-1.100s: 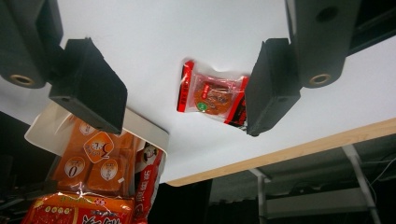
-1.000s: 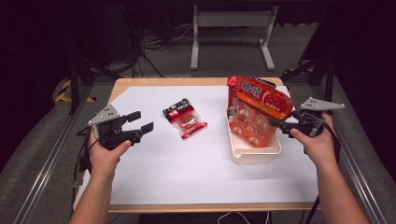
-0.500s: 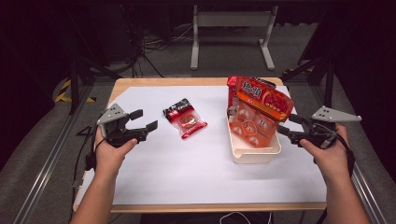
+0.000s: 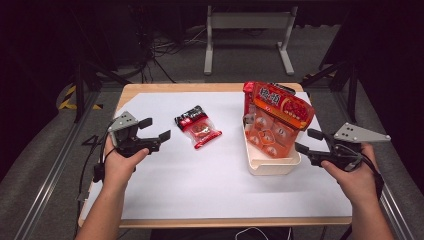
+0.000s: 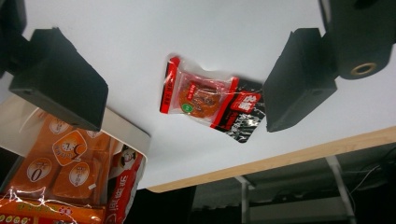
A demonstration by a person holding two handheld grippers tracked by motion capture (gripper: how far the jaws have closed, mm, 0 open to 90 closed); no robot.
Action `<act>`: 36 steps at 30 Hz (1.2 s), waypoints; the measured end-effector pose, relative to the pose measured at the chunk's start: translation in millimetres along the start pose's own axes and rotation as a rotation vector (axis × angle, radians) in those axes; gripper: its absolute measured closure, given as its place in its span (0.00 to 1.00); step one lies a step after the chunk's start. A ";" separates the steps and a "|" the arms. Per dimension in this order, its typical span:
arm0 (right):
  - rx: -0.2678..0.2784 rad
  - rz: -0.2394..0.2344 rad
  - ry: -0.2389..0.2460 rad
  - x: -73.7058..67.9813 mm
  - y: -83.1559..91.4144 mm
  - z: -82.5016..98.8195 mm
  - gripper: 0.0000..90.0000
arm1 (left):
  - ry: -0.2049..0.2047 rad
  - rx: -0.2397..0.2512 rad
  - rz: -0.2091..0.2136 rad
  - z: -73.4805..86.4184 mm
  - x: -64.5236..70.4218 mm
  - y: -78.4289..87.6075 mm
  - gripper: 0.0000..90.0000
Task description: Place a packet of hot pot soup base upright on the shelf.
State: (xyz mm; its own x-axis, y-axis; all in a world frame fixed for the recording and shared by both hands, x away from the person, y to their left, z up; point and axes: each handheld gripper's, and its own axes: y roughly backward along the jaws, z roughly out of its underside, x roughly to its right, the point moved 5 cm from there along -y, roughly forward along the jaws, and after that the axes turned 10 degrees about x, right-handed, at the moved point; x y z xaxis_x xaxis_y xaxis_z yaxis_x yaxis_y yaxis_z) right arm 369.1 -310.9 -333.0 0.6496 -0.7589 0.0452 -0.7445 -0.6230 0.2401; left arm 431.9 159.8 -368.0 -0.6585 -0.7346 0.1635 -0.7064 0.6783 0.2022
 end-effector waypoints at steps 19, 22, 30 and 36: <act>0.038 -0.124 0.048 -33.2 -17.1 -6.3 0.38 | -0.023 -0.042 -0.063 21.2 -24.2 -50.1 0.19; 0.035 -0.133 0.056 -38.1 -19.1 -6.7 0.38 | -0.015 -0.034 -0.058 23.2 -28.3 -59.0 0.21; 0.028 -0.152 0.064 -46.1 -24.5 -4.1 0.38 | 0.009 -0.037 -0.055 28.4 -37.9 -78.5 0.26; 0.013 -0.156 0.066 -50.5 -27.0 -0.8 0.38 | 0.007 -0.061 -0.085 29.9 -51.5 -92.4 0.29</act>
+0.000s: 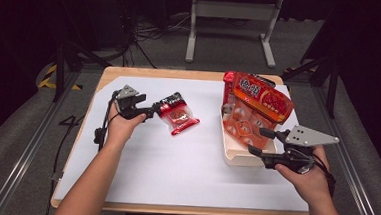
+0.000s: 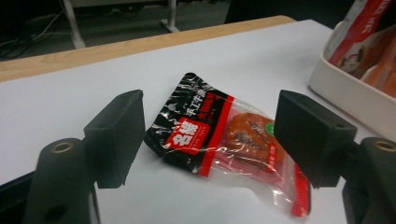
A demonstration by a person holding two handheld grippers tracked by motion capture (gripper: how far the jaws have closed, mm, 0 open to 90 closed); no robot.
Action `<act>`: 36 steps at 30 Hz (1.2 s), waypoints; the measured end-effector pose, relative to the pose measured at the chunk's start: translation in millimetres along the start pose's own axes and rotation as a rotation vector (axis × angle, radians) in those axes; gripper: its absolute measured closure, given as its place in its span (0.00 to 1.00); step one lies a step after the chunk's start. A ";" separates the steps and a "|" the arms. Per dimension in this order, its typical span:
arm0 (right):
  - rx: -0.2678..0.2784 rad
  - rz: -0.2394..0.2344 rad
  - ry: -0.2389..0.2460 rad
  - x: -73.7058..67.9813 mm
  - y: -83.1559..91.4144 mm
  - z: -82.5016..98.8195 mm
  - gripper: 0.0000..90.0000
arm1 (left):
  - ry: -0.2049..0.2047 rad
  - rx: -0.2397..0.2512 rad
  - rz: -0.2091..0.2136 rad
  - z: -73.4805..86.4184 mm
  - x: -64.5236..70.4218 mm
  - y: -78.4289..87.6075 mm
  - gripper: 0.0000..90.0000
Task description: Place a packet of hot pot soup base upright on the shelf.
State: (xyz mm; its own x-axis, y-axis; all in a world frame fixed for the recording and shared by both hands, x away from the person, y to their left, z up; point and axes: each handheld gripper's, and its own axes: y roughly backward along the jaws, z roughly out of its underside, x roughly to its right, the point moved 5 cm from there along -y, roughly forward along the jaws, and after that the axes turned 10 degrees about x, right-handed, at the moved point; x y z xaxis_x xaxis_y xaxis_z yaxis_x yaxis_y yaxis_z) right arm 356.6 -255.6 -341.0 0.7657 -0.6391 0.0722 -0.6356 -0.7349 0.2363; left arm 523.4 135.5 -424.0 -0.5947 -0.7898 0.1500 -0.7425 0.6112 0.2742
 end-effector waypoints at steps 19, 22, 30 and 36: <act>-0.017 0.013 0.000 -2.8 4.0 6.2 0.37 | 0.066 -0.046 -0.076 22.0 -27.2 -34.2 0.50; -0.020 0.012 0.001 -2.7 3.7 7.2 0.37 | 0.068 -0.065 -0.090 25.9 -29.6 -36.6 0.52; -0.022 -0.008 -0.002 -1.9 -3.6 8.7 0.36 | 0.110 -0.093 -0.119 29.2 -34.9 -38.1 0.53; -0.024 -0.030 0.002 -3.1 -10.9 8.7 0.36 | 0.113 -0.088 -0.134 23.6 -33.2 -33.9 0.50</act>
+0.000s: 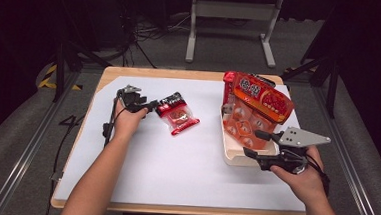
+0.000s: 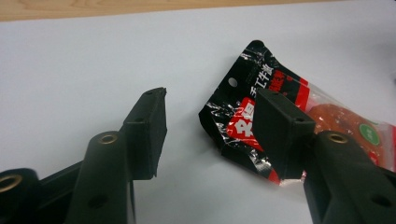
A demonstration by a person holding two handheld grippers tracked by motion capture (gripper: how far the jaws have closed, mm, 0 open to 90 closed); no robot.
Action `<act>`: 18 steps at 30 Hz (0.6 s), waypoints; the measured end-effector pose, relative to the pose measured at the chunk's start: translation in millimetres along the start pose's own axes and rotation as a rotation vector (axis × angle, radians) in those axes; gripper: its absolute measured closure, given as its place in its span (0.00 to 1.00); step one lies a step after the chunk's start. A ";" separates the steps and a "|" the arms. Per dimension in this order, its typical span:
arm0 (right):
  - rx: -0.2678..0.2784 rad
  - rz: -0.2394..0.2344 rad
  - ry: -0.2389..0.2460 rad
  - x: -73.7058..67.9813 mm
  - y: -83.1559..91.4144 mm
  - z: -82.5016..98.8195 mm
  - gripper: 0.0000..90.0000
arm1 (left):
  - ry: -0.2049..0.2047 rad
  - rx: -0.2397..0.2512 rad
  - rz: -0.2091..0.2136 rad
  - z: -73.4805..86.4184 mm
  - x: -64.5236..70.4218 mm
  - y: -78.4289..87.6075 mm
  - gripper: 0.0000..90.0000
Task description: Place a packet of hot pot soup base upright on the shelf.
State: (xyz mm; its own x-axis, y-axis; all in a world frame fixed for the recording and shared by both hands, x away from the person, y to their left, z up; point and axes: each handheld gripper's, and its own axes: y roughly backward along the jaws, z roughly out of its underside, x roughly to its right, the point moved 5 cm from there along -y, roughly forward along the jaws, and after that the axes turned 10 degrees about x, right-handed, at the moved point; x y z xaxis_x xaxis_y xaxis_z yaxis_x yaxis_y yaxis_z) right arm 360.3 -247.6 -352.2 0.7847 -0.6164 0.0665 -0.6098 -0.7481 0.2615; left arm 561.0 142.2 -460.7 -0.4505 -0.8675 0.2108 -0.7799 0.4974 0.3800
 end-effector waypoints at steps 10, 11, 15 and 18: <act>-0.005 -0.033 0.002 -2.8 -10.5 1.0 0.36 | 0.058 -0.005 -0.002 5.1 -0.6 -8.7 0.46; -0.006 -0.035 0.000 -2.9 -11.0 1.6 0.36 | 0.060 -0.010 0.001 6.2 -0.8 -9.4 0.47; -0.008 -0.035 -0.006 -2.3 -11.3 3.3 0.35 | 0.094 -0.028 0.010 10.6 -0.8 -14.0 0.50; -0.013 -0.034 -0.011 -2.8 -11.3 6.1 0.35 | 0.126 -0.045 -0.002 14.4 -3.8 -17.4 0.54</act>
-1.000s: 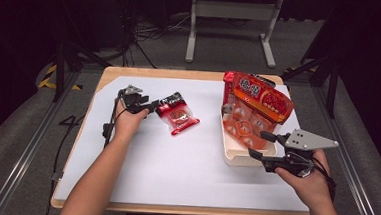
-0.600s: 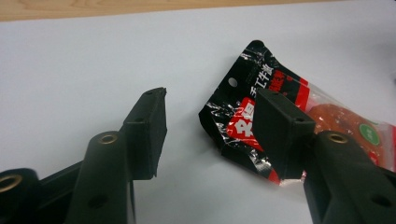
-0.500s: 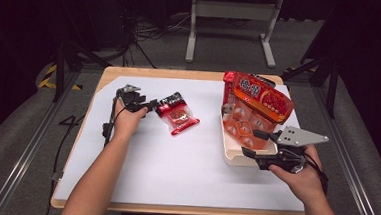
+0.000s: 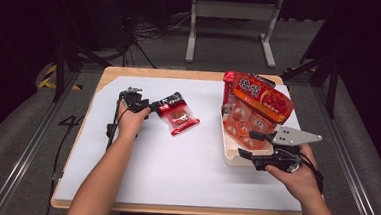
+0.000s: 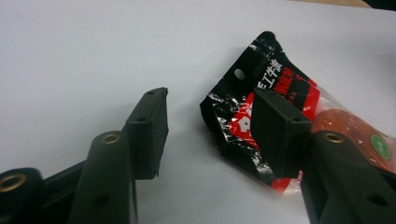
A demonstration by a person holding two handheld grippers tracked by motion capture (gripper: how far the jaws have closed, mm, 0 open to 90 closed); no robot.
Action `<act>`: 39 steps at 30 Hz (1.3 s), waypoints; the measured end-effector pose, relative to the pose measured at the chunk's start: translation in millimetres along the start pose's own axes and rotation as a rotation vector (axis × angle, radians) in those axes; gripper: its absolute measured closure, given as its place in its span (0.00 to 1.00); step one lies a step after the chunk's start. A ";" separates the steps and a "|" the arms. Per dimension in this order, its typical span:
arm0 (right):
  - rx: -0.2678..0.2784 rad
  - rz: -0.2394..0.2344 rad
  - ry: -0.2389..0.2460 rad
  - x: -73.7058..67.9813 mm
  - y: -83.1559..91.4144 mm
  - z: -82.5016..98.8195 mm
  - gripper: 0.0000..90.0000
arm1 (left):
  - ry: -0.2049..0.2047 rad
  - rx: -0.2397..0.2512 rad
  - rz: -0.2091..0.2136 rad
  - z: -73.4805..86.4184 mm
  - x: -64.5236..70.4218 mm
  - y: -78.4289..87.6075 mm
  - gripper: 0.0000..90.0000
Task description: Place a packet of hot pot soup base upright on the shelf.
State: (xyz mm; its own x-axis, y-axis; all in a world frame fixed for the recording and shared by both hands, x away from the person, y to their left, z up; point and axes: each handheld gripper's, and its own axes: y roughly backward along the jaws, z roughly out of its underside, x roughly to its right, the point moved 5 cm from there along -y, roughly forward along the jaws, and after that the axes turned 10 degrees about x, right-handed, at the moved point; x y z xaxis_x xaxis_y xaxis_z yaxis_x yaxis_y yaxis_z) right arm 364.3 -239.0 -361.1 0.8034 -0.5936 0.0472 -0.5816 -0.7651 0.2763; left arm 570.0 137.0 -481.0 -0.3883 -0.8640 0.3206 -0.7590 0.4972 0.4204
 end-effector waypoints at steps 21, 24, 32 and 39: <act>-0.033 0.048 0.007 -3.6 9.3 10.6 0.35 | 0.046 -0.093 0.033 3.1 5.6 -12.0 0.77; -0.041 0.052 0.002 -3.0 10.6 12.2 0.35 | 0.059 -0.088 0.032 3.3 5.1 -12.8 0.80; -0.050 0.047 0.005 -2.9 9.0 14.8 0.35 | 0.007 -0.088 0.031 2.6 5.8 -10.7 1.00; -0.046 0.049 0.006 -1.3 8.3 13.6 0.37 | -0.020 -0.045 0.060 -6.3 10.4 -0.8 1.00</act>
State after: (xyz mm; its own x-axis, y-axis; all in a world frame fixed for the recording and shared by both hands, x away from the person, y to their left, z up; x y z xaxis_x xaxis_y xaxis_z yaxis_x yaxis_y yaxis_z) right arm 356.7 -247.9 -372.0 0.7751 -0.6282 0.0676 -0.6136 -0.7229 0.3178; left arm 569.9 128.1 -472.7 -0.4434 -0.8335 0.3297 -0.7100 0.5511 0.4383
